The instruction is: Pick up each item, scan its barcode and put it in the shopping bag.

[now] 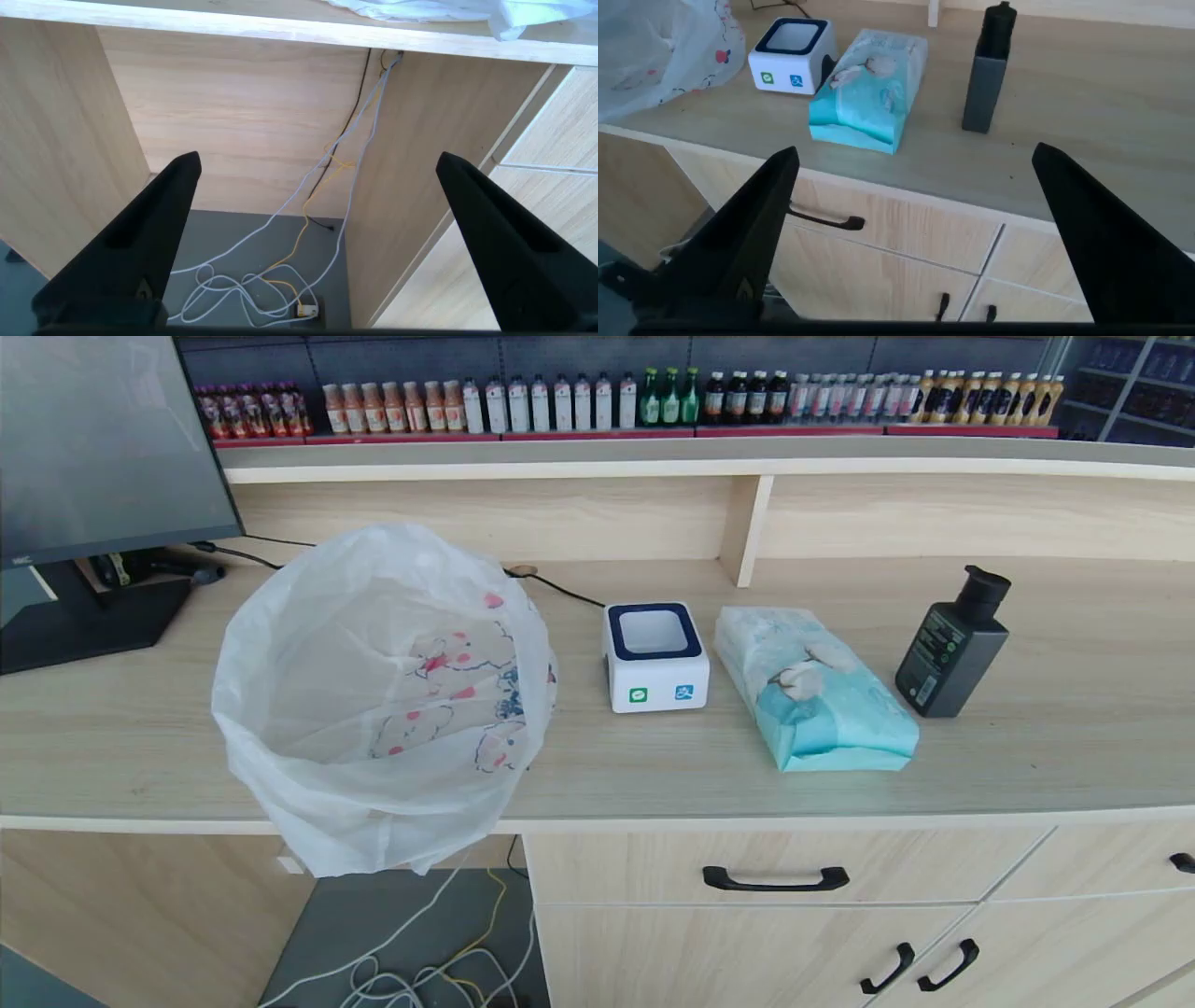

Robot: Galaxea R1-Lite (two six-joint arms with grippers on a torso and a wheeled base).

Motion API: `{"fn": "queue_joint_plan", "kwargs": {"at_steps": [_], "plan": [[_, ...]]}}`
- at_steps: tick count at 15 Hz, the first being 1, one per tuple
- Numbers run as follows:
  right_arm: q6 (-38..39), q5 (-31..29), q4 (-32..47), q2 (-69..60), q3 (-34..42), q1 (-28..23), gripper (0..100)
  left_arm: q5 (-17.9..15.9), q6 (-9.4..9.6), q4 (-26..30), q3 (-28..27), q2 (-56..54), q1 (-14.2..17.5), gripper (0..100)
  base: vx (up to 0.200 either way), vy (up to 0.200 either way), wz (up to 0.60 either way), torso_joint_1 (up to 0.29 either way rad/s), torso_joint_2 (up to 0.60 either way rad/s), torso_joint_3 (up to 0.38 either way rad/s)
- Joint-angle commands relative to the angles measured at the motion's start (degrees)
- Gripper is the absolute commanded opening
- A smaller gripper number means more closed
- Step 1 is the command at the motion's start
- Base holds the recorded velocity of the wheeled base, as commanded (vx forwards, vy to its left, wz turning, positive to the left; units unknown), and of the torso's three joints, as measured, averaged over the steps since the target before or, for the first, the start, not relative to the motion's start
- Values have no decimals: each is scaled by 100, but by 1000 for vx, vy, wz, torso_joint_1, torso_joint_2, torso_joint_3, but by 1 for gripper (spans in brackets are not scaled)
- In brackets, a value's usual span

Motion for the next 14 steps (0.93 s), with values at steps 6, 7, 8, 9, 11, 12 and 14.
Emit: {"fn": "queue_joint_plan", "kwargs": {"at_steps": [6, 7, 8, 9, 11, 12, 14], "plan": [[14, 41, -349, 2836, -1326, 907, 100, 0, -2, 0, 0, -2, 5, 100, 0, 0, 0, 0, 0, 0], [14, 32, -508, 3039, -1317, 1118, 100, 0, -2, 0, 0, -2, 5, 100, 0, 0, 0, 0, 0, 0], [14, -12, -525, 3091, -1247, 1285, 100, 0, -2, 0, 0, -2, 5, 100, 0, 0, 0, 0, 0, 0], [-4, -267, -525, 3118, -1133, 1408, 100, 0, -2, 0, 0, -2, 5, 100, 0, 0, 0, 0, 0, 0], [23, -1216, -543, 3373, -1274, 1882, 100, 0, -2, 0, 0, -2, 5, 100, 0, 0, 0, 0, 0, 0], [23, -1304, -490, 3540, -1458, 1970, 100, 0, -2, 0, 0, -2, -4, 100, 0, 0, 0, 0, 0, 0], [14, -1453, -481, 3988, -1687, 1988, 100, 0, -2, 0, 0, -2, 5, 100, 0, 0, 0, 0, 0, 0]]}}
